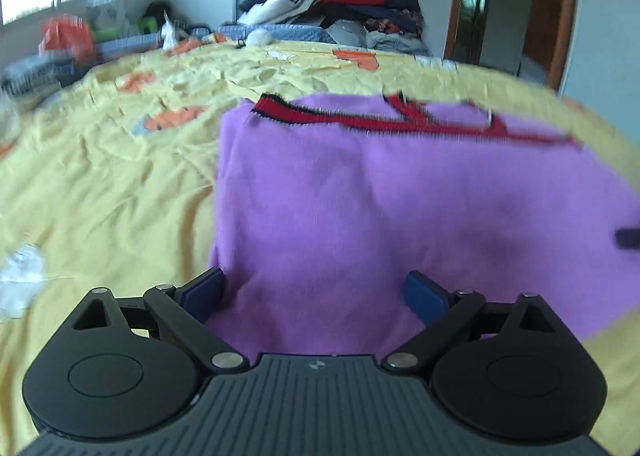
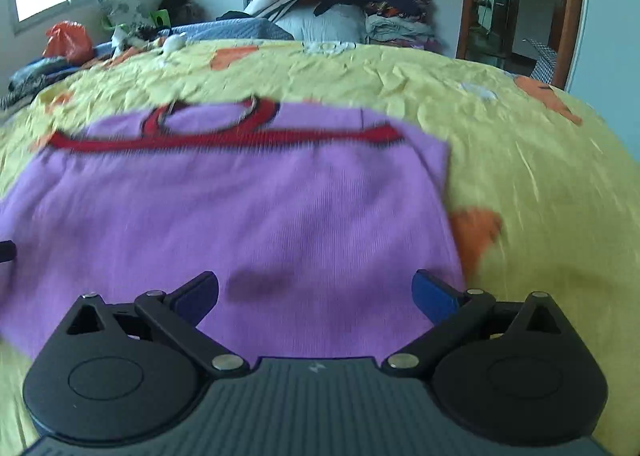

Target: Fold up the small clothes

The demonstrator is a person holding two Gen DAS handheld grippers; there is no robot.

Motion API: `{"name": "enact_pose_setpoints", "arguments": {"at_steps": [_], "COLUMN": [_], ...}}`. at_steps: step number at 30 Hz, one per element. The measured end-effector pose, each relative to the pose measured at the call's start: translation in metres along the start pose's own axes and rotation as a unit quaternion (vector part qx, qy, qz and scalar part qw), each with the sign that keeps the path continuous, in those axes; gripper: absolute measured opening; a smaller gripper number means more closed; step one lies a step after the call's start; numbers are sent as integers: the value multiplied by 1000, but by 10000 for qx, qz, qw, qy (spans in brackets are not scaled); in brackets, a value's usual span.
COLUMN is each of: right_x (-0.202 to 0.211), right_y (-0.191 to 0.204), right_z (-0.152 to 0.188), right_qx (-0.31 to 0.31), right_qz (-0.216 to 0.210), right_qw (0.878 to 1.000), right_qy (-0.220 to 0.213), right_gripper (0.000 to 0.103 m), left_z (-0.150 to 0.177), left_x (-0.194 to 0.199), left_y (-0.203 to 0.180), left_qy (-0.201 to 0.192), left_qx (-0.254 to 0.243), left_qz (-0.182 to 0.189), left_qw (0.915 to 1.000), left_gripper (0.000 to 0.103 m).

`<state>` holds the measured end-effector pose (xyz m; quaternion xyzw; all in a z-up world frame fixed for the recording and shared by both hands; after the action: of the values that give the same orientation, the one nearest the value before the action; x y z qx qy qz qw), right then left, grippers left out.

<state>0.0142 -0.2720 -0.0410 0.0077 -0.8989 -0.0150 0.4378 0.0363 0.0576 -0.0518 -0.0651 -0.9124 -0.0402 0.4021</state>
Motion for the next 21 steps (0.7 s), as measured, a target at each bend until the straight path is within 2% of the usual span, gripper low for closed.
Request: {"name": "enact_pose_setpoints", "arguments": {"at_steps": [1,3,6,9,10,13,15,18,20,21], "right_x": [1,10,22,35,39,44,43,40,39,37], "right_y": [1,1,-3,-15,-24,-59,-83,-102,-106,-105], "right_z": [10,27,40,35,33,34,39,40,36,34], "right_qx": [75,295,331,237,65,-473,-754,-1203,-1389,-1472], "right_qz": [3,105,-14,-95,-116,-211,-406,-1307,-1770,-2030], "right_qw": [10000,9995,9994,9997,9999,9985,9962,9837,9739,9677], "right_qy": [57,-91,-57,-57,-102,-170,-180,-279,-303,-278], "right_gripper": [103,103,103,103,103,103,103,102,98,97], "left_z": [5,12,16,15,14,8,5,-2,-8,-10], "left_x": [2,5,11,18,18,22,19,11,4,1], "left_y": [2,11,22,35,40,60,67,74,79,78], "left_qy": [-19,105,302,417,445,406,477,544,628,760], "left_qx": [-24,100,326,804,1039,1447,1784,2179,2402,2535], "left_qz": [-7,-48,17,328,552,888,1613,2524,2888,3151], "left_qw": [10000,9999,9990,9953,9921,9847,9695,9412,9246,9114], "left_gripper": [101,103,103,100,99,97,96,96,96,95]}}
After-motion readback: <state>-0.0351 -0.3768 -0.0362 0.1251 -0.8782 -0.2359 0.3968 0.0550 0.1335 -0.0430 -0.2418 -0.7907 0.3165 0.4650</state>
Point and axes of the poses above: each gripper's, at about its wrist camera, not at the fingertips, and x roughly against the way its jaws point, y to its left, z to its underside, the point moved 10 cm from there along -x, roughly the way its jaws point, and after that the axes turned 7 degrees about y, right-handed, at the moved point
